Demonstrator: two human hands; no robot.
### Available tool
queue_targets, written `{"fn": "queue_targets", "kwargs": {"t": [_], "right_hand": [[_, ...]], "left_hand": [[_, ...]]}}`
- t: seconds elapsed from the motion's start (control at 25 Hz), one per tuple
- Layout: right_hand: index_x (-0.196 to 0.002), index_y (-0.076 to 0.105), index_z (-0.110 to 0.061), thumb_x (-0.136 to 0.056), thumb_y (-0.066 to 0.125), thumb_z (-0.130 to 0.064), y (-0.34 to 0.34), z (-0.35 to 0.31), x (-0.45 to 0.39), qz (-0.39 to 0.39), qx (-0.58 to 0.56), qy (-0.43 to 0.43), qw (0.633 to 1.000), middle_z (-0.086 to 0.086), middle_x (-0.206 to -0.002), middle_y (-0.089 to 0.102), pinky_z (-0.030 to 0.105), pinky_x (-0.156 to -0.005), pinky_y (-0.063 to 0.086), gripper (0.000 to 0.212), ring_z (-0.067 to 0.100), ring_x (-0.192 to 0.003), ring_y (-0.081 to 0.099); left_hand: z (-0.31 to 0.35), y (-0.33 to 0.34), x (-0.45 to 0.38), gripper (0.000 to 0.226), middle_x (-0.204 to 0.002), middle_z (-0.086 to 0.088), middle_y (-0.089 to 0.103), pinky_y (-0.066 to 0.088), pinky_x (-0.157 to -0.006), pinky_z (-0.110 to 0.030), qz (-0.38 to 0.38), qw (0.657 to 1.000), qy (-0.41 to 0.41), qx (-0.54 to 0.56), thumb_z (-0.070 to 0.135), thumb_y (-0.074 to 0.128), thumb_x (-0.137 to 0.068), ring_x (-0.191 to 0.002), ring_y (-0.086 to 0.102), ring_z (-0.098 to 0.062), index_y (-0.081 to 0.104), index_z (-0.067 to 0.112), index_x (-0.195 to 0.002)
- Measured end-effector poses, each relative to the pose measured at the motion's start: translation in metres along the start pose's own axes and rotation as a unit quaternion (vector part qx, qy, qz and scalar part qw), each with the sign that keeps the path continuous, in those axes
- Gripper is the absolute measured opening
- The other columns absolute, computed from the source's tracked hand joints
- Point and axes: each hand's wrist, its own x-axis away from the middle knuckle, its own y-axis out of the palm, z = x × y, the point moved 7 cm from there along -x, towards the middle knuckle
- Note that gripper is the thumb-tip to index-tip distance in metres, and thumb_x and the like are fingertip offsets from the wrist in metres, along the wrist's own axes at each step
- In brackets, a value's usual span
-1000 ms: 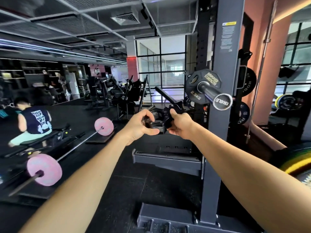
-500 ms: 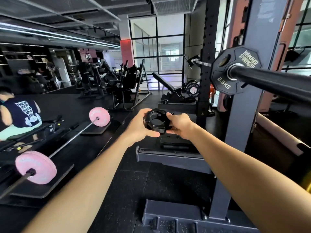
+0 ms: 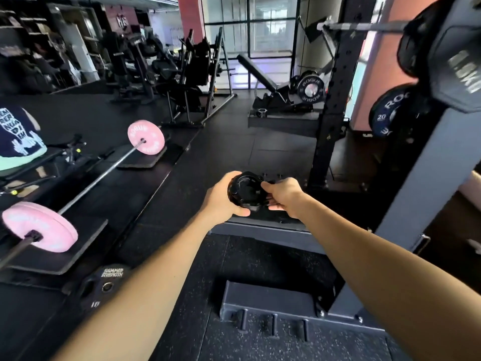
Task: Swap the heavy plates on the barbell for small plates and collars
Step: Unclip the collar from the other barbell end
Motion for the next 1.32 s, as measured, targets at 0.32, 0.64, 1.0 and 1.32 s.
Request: {"fn": "queue_targets", "kwargs": {"t": [0.32,0.64,1.0,1.32], "right_hand": [[-0.093,0.065,0.000,-0.085,0.072,-0.025,0.036,0.091,-0.134,-0.002,0.011,0.098,0.995,0.012,-0.093,0.072,0.044,-0.087,0.057,0.027,0.031,-0.088,0.070],[-0.099,0.065,0.000,-0.089,0.067,-0.023,0.046,0.141,-0.192,-0.003,0.056,0.146,0.988,0.013,-0.096,0.070,0.033,-0.062,0.056,0.026,0.028,-0.080,0.067],[-0.105,0.063,-0.001,-0.092,0.062,-0.023,0.063,0.176,-0.226,-0.018,0.052,0.182,0.982,0.015,-0.103,0.069,0.040,-0.077,0.061,0.025,0.029,-0.081,0.069],[-0.118,0.059,-0.003,-0.094,0.055,-0.035,0.058,0.176,-0.226,0.013,0.113,0.148,0.982,0.012,-0.108,0.066,0.041,-0.083,0.058,0.041,0.028,-0.094,0.067]], "left_hand": [[-0.112,0.070,-0.086,0.091,-0.123,0.011,0.063,0.039,-0.085,-0.016,-0.058,0.995,-0.065,-0.051,0.018,0.090,-0.058,-0.110,0.057,-0.011,0.045,0.033,-0.136],[-0.183,0.129,-0.131,0.096,-0.129,0.001,0.060,0.046,-0.098,-0.039,-0.130,0.982,-0.124,-0.056,0.018,0.088,-0.063,-0.115,0.056,-0.023,0.033,0.037,-0.140],[-0.232,0.151,-0.156,0.094,-0.126,0.000,0.060,0.037,-0.102,-0.052,-0.154,0.969,-0.154,-0.119,0.027,0.086,-0.064,-0.118,0.052,-0.027,0.027,0.052,-0.134],[-0.231,0.150,-0.160,0.112,-0.142,-0.002,0.043,0.025,-0.109,-0.057,-0.153,0.966,-0.153,-0.140,0.033,0.087,-0.065,-0.135,0.033,-0.029,0.012,0.048,-0.147]]}}
